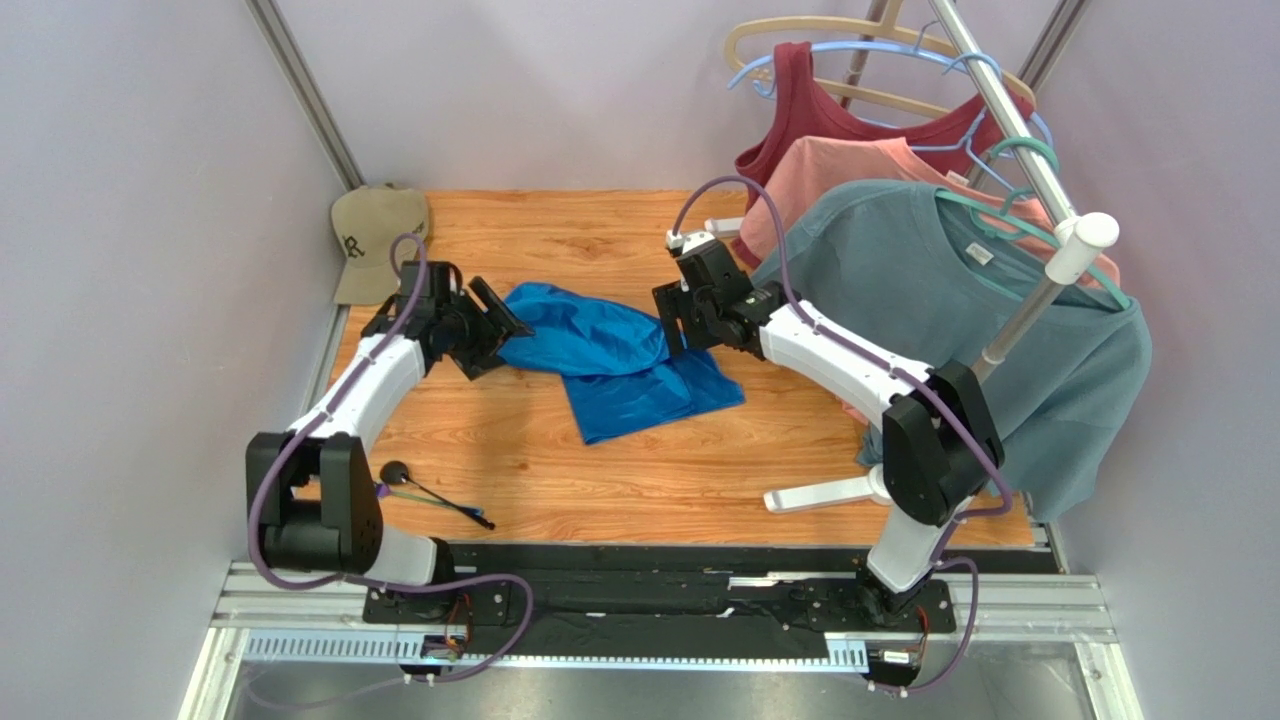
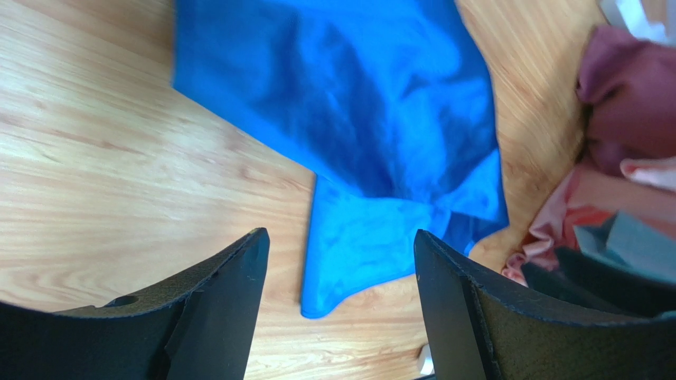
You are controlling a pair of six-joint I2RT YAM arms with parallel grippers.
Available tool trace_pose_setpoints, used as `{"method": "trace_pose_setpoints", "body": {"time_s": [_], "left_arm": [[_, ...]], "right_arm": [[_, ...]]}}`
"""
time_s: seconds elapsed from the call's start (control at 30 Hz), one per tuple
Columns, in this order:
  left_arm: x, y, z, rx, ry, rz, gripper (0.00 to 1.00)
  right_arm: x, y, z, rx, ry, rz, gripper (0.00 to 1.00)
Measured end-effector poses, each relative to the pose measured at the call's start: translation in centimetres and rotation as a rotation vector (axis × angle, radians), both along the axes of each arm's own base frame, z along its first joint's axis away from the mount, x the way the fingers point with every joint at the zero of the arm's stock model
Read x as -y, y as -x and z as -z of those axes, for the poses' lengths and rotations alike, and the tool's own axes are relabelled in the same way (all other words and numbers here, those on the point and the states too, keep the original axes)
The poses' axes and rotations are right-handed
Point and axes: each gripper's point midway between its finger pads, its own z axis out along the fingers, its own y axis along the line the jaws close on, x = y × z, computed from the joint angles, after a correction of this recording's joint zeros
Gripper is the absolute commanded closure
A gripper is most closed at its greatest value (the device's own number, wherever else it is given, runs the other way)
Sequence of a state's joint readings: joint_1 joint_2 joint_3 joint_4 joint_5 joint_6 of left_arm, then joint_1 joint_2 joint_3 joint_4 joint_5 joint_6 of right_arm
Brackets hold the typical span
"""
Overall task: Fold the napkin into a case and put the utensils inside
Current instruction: Pick up the crumpled napkin from the center of the board.
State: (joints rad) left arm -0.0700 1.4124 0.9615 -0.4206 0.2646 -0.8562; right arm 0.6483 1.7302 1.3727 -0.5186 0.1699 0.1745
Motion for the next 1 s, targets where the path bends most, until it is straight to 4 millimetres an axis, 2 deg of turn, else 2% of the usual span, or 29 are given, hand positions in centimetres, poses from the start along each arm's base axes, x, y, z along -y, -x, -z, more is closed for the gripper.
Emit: {"method": "trace_pose_setpoints", "body": {"time_s": [0.07,0.13,0.23,0.37,0.43,0.63,0.73,0.77,0.83,0.87,0.9,1.0], "left_arm": [[-1.1,-0.8,1.0,-0.032,0.005,-0.027,0.23],[-1.6,-1.2,3.2,-0.097,0.012,-0.036,0.23],[-1.2,-0.8,7.0,-0.209,0.031,-0.023,0.23],[-0.9,-0.3,9.1,-0.275,0.044,-0.015,0.26],[-0.8,-0.9,8.9,-0.267,0.048,-0.011,0.31],[-0.8,-3.1,9.3,-0.245,0.046,-0.011,0.61],[-0.8,-4.1,9.2,-0.229,0.049,-0.009,0.92],[-0.7,-4.5,9.1,-0.220,0.051,-0.004,1.00],[-0.6,-5.5,8.8,-0.199,0.053,0.005,1.00],[-0.6,-5.9,8.6,-0.188,0.052,0.011,1.00],[-0.6,-6.1,8.3,-0.178,0.051,0.016,1.00],[-0.7,-6.5,6.8,-0.137,0.037,0.023,1.00]], "right_arm": [[-0.1,0.1,1.4,-0.035,-0.001,0.011,0.26],[0.2,0.8,2.9,-0.068,0.013,0.014,0.23],[1.4,2.3,5.3,-0.116,0.061,0.024,0.21],[3.2,3.0,7.1,-0.141,0.115,0.057,0.21],[4.5,3.1,8.0,-0.151,0.140,0.080,0.21],[6.5,1.9,10.7,-0.164,0.213,0.121,0.25],[5.8,0.1,10.5,-0.126,0.204,0.120,0.35],[5.6,-0.5,10.6,-0.118,0.202,0.120,0.51],[5.3,-1.3,10.6,-0.094,0.197,0.110,0.76],[5.2,-1.3,10.8,-0.094,0.196,0.107,0.94],[5.2,-1.4,10.8,-0.089,0.201,0.101,1.00],[4.9,-1.1,10.9,-0.091,0.209,0.084,1.00]]}}
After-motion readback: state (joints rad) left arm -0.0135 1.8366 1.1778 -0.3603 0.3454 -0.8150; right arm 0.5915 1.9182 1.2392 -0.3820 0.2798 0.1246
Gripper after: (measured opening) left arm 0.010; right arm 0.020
